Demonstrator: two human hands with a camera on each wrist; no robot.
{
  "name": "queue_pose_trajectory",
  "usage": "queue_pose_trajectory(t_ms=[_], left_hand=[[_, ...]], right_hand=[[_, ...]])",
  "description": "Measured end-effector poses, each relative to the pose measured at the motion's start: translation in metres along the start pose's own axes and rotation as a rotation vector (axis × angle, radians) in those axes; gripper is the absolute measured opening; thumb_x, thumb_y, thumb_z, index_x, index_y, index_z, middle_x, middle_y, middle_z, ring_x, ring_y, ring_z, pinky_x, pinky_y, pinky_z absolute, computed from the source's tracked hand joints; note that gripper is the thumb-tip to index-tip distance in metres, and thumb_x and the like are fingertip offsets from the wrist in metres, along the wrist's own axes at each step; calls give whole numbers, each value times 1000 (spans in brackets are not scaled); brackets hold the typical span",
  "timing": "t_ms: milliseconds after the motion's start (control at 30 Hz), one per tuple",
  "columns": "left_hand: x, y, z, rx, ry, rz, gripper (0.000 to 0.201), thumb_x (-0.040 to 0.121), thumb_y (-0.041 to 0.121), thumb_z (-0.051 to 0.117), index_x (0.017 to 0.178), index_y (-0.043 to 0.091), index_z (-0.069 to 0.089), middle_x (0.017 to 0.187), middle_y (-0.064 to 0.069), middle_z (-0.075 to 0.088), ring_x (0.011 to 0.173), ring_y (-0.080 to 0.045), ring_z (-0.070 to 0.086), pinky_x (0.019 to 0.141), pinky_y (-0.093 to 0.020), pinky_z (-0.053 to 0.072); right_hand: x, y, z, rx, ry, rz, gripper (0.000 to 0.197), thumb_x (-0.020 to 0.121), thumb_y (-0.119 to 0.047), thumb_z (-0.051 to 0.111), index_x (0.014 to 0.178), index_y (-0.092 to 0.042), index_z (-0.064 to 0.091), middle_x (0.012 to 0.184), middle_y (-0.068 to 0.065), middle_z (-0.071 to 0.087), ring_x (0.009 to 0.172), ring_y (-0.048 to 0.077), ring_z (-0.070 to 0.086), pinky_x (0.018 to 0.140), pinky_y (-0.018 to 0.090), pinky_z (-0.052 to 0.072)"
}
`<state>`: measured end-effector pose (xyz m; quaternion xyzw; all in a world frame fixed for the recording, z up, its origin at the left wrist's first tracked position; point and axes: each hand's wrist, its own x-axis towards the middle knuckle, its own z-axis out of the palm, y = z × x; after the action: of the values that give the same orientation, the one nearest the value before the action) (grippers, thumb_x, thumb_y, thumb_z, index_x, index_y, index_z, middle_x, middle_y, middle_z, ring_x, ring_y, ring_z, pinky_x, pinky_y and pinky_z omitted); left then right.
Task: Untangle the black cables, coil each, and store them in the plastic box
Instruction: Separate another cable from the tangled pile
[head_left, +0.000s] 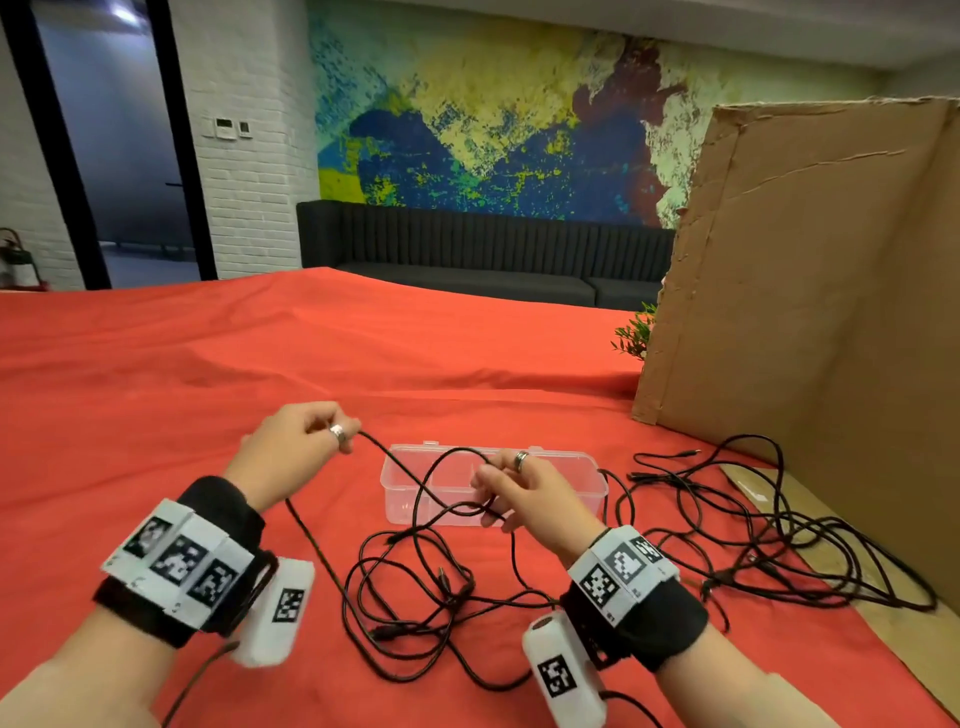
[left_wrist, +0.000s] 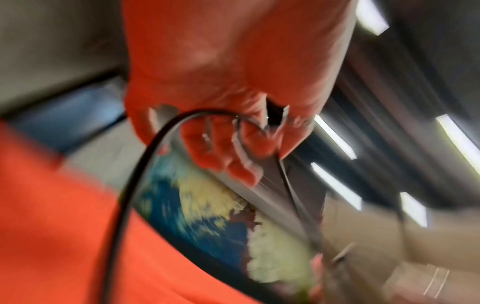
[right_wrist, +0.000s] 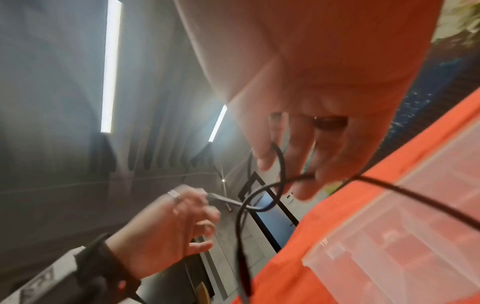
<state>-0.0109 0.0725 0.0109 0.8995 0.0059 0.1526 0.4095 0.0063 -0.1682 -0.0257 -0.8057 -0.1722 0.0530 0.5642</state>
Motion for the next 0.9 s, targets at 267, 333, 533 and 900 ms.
queue_pose_trajectory(t_ms=[267,333,533,900], left_hand=[[-16,31,45,-280,-377,159,34,82,51,60,111,33,53,99,8,67,91,-1,62,86,-18,44],[-16,41,49,-381,-344,178,12,91,26,54,89,16,58,69,-2,59,65,-9,57,69,-16,43],[2,13,29,-524,-134,-41,22,93,23,49,74,15,54,54,7,42,55,-11,42,68,-30,44],[-6,37,5,-1220,-260,-243,40,65,57,52,55,19,44,63,4,34,58,-13,34,87,-44,32]], right_hand=[[-16,-32,-7,66,123,-202,19,93,-25,54,80,-21,68,67,4,60,46,13,52,41,20,32],[-20,-33,-14,7,121,-236,21,92,-27,55,81,-17,69,59,6,52,45,10,43,43,16,29],[-24,-1,-86,-265,376,-173,28,91,-27,57,77,-5,67,53,-5,31,56,13,30,57,30,25],[-31,5,-76,-636,54,-78,34,91,-45,50,116,-27,64,95,-3,51,91,12,52,85,24,39]])
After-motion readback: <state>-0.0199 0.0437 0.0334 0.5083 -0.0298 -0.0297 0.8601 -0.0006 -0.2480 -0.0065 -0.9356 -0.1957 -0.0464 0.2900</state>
